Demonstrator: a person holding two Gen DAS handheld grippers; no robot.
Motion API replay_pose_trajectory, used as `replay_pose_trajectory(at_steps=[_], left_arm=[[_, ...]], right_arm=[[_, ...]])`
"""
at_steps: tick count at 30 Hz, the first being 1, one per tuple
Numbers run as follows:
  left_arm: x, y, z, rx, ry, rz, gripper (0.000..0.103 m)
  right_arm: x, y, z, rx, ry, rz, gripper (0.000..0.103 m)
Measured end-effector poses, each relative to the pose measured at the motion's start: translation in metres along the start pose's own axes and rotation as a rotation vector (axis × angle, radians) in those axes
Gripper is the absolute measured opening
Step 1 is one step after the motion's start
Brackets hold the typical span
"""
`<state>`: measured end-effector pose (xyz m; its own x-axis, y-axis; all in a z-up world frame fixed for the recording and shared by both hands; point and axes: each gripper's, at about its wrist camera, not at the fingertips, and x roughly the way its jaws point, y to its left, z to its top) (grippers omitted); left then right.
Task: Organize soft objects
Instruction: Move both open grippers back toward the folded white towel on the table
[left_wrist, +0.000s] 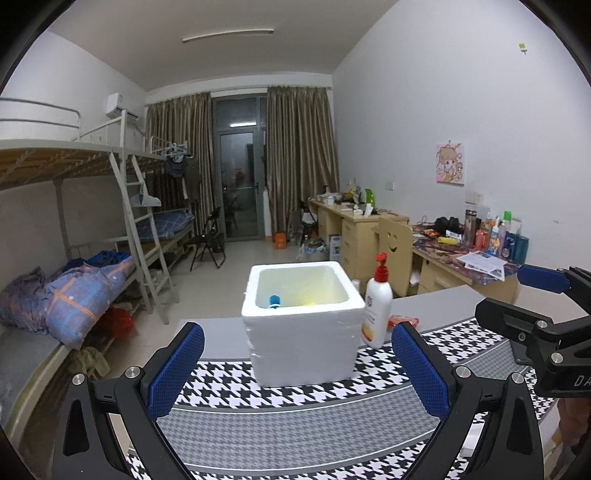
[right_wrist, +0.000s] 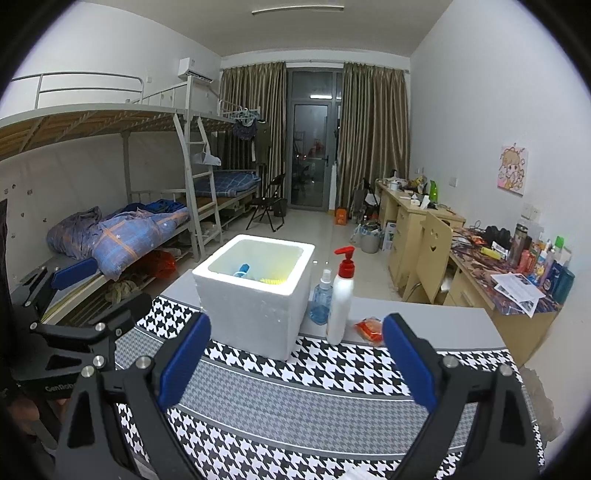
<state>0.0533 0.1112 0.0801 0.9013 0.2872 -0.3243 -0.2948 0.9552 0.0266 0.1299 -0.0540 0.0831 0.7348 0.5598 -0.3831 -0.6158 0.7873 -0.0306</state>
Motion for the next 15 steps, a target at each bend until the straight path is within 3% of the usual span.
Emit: replay_pose_trajectory(at_steps=[15], left_arm=[[-0.013,-0.015,-0.017,-0.013,-0.013,-0.029,0.102]], right_arm=[[-0.016,-0.014,-0.024,0.012,-0.023,-0.010,0.096]])
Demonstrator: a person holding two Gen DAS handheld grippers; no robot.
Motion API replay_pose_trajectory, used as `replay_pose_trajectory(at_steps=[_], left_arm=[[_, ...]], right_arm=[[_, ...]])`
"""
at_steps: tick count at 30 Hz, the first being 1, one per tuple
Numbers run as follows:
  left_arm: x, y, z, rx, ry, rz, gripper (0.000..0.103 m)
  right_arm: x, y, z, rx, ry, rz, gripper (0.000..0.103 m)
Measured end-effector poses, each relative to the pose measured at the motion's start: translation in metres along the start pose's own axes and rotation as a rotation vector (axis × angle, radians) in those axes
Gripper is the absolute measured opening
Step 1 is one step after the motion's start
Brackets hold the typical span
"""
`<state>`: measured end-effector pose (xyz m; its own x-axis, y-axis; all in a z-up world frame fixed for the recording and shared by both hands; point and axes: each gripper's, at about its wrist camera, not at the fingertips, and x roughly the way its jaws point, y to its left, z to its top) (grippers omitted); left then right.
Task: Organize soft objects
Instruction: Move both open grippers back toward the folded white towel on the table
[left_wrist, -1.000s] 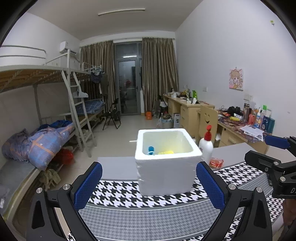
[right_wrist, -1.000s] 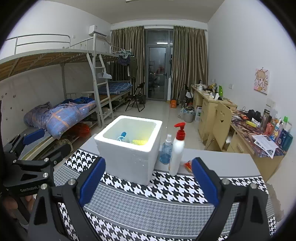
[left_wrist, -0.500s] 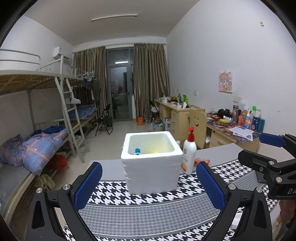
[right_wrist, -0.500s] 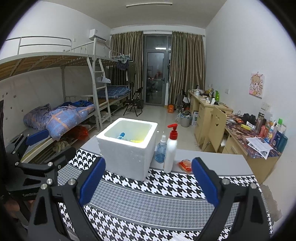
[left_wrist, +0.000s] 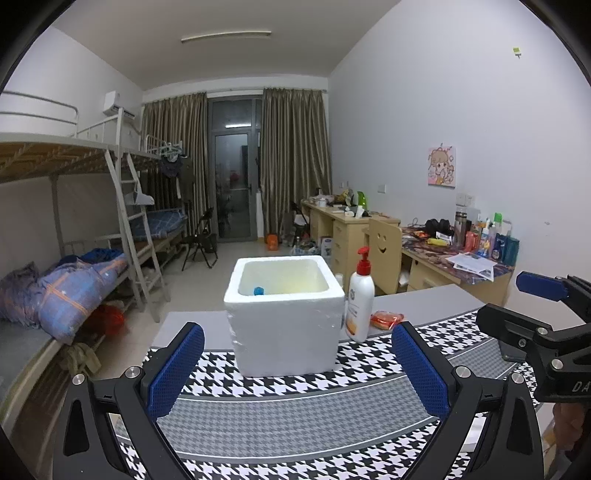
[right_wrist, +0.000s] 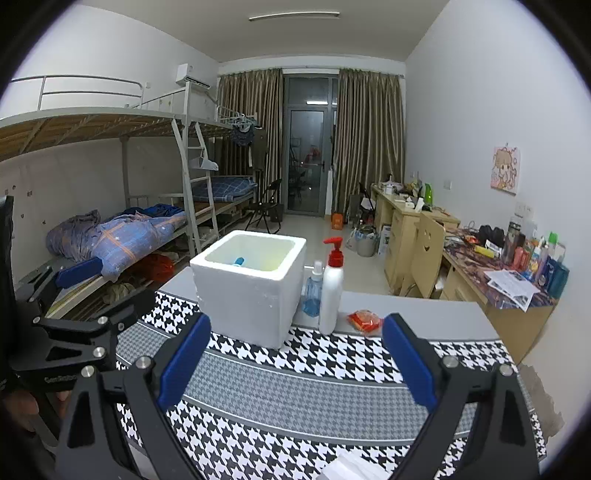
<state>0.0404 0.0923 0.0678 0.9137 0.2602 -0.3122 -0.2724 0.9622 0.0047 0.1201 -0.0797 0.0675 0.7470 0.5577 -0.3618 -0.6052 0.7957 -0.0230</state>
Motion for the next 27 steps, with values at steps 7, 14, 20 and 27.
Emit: replay_pose_trajectory(at_steps=[7,14,20,27], left_arm=[[-0.002,-0.008,-0.008,0.005,-0.002,-0.002,0.102],[-0.007,-0.013,-0.015,0.002,-0.019,-0.005,0.102],[-0.011,-0.022,-0.021,0.011,-0.025,-0.020,0.102],[-0.010,-0.028,-0.029,0.006,-0.025,-0.034,0.102]], right_arm=[[0.001,-0.009,-0.013,0.023,0.009,-0.015,0.096],[-0.005,-0.011,-0.025,0.011,-0.010,-0.049,0.096],[-0.007,-0.015,-0.034,0.013,-0.008,-0.060,0.096],[-0.010,-0.019,-0.041,0.028,-0.004,-0.068,0.096]])
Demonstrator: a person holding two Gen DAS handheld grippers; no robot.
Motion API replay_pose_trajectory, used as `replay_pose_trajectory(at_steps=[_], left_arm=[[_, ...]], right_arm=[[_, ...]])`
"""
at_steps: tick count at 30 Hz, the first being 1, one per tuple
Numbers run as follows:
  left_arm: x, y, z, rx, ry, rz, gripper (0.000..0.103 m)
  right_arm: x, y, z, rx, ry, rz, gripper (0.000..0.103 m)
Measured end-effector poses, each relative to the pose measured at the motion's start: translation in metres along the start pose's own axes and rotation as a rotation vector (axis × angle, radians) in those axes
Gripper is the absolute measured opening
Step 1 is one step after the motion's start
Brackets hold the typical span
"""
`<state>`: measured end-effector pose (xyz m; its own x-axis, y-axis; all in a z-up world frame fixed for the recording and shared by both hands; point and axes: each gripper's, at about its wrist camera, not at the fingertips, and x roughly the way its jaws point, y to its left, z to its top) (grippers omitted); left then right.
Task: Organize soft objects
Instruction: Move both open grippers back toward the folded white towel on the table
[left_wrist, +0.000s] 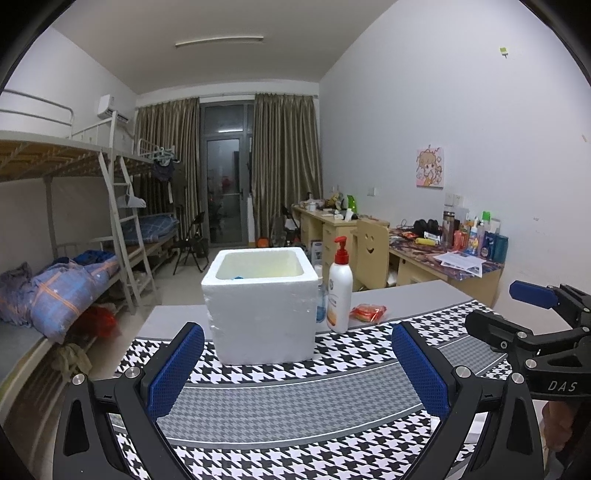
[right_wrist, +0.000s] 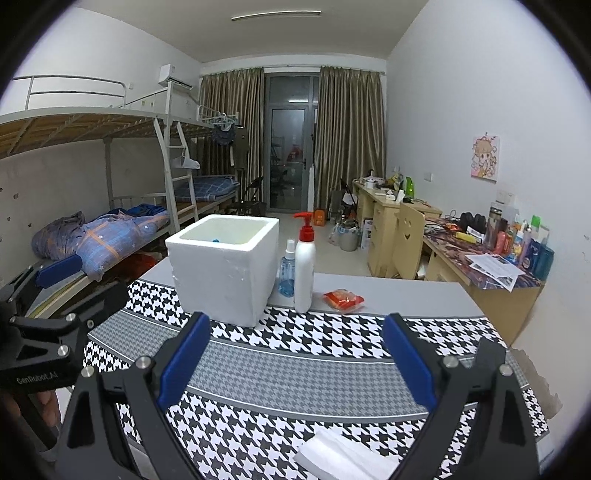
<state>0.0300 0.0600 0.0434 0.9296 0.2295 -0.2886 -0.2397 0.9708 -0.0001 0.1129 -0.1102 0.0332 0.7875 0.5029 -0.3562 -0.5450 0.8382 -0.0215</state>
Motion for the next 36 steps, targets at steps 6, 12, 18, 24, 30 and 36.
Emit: replay_pose_trajectory(at_steps=[6,12,18,24,30,36], left_arm=[[0.005,-0.010,-0.009,0.009,0.017,-0.032,0.102],[0.010,-0.016,-0.015,0.000,0.035,-0.060,0.102],[0.015,-0.023,-0.022,0.002,0.054,-0.091,0.102],[0.022,-0.030,-0.027,0.007,0.066,-0.113,0.102],[0.024,-0.035,-0.032,0.008,0.076,-0.126,0.102],[0.029,-0.042,-0.036,0.015,0.090,-0.146,0.102]], right_arm=[[0.000,-0.005,-0.009,0.009,0.009,-0.009,0.096],[0.000,-0.015,-0.018,0.035,0.023,-0.024,0.096],[0.000,-0.022,-0.027,0.046,0.036,-0.039,0.096],[-0.001,-0.027,-0.035,0.060,0.049,-0.049,0.096],[-0.001,-0.035,-0.040,0.074,0.056,-0.061,0.096],[-0.001,-0.040,-0.045,0.085,0.066,-0.064,0.096]])
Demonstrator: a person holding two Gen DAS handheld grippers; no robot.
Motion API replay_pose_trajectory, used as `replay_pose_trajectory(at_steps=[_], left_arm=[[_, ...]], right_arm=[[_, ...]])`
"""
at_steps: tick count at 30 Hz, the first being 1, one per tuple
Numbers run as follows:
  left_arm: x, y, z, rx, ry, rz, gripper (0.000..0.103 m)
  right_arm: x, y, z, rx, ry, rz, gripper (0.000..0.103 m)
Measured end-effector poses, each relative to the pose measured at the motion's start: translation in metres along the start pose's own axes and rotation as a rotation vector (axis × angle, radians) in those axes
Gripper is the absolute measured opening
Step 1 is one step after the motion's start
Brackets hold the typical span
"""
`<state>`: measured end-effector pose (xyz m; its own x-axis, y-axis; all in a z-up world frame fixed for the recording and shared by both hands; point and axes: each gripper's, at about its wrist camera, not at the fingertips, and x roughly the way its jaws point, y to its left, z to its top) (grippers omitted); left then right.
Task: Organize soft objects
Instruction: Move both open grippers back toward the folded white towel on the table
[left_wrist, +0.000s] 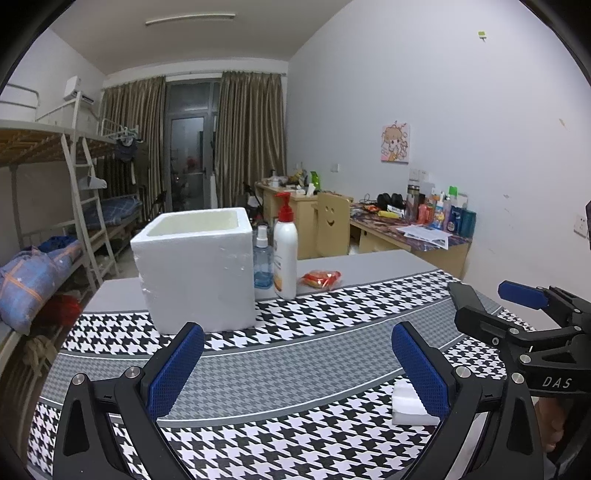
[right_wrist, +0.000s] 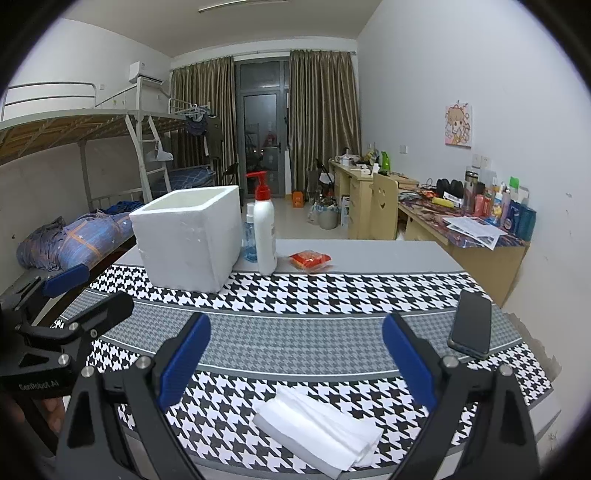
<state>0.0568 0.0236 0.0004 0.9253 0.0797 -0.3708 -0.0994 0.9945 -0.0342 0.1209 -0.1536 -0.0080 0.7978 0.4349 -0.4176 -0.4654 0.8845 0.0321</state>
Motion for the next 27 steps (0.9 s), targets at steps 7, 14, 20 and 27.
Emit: replay_pose_trajectory(at_steps=[7,14,20,27], left_arm=[[0.006,-0.003,-0.003,-0.003,0.011,-0.018,0.102],[0.013,-0.010,-0.009,0.004,0.035,-0.033,0.102],[0.019,-0.015,-0.013,0.006,0.057,-0.047,0.102],[0.025,-0.019,-0.018,0.017,0.068,-0.062,0.102]], right_arm=[[0.003,-0.004,-0.005,-0.006,0.013,-0.011,0.096],[0.006,-0.011,-0.011,0.008,0.034,-0.012,0.096],[0.007,-0.018,-0.017,0.015,0.046,-0.012,0.096],[0.011,-0.023,-0.025,0.026,0.070,-0.020,0.096]])
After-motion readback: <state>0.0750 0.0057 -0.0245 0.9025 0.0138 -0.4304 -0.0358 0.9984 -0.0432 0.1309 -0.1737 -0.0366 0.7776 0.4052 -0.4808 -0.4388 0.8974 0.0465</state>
